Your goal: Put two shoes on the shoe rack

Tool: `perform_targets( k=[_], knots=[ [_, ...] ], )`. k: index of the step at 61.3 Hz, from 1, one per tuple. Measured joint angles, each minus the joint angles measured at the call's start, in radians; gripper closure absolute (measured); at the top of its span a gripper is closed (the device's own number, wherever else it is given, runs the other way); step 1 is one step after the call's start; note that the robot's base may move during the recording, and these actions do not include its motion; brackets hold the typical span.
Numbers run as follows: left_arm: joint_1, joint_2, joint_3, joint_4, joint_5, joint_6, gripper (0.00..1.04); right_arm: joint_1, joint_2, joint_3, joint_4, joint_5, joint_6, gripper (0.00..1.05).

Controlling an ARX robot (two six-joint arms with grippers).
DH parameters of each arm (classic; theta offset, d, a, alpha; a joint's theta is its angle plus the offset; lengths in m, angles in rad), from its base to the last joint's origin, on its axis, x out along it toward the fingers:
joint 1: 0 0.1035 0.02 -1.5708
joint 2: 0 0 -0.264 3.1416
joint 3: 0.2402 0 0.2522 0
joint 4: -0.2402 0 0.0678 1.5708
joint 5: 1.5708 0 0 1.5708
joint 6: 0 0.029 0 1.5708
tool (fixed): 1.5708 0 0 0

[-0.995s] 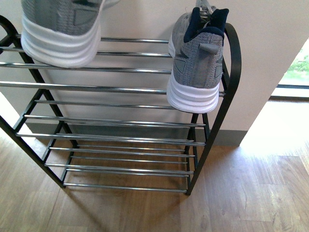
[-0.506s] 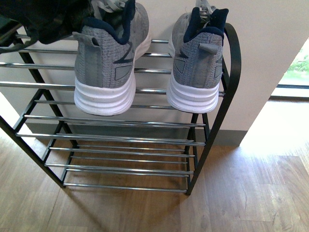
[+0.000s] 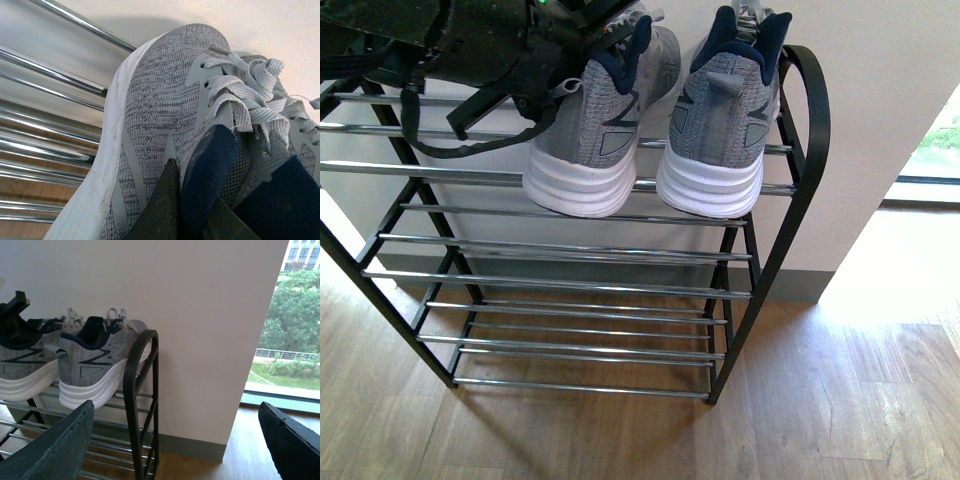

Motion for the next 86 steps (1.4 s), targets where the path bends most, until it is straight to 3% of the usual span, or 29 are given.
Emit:
perform_targets(
  k=[6, 19, 39, 55, 64, 72, 86],
  knots=[
    [-0.027, 0.0, 0.001, 0.045, -0.055, -0.025, 1.03, 0.0, 0.0, 0.0, 0.0, 0.0, 0.0, 0.09],
    [-0.045, 0.0, 0.001, 0.096, -0.047, -0.101, 1.02, 0.0, 0.0, 0.0, 0.0, 0.0, 0.0, 0.09],
    [-0.021, -0.023, -0.011, 0.077, 0.043, -0.229, 0.5, 0.0, 0.0, 0.0, 0.0, 0.0, 0.0, 0.09],
    [-0.01, -0.141, -0.019, -0.079, 0.195, -0.355, 0.08, 0.0, 0.0, 0.0, 0.0, -0.001, 0.0, 0.09],
    [-0.01, -0.247, -0.016, -0.229, 0.244, -0.375, 0.09, 0.0, 0.0, 0.0, 0.0, 0.0, 0.0, 0.09],
    [0.014, -0.335, 0.004, -0.368, 0.247, -0.285, 0.09, 0.0, 0.0, 0.0, 0.0, 0.0, 0.0, 0.09],
    [0.092, -0.533, -0.07, -0.404, 0.132, -0.066, 0.09, 0.0, 0.0, 0.0, 0.0, 0.0, 0.0, 0.09]
  ],
)
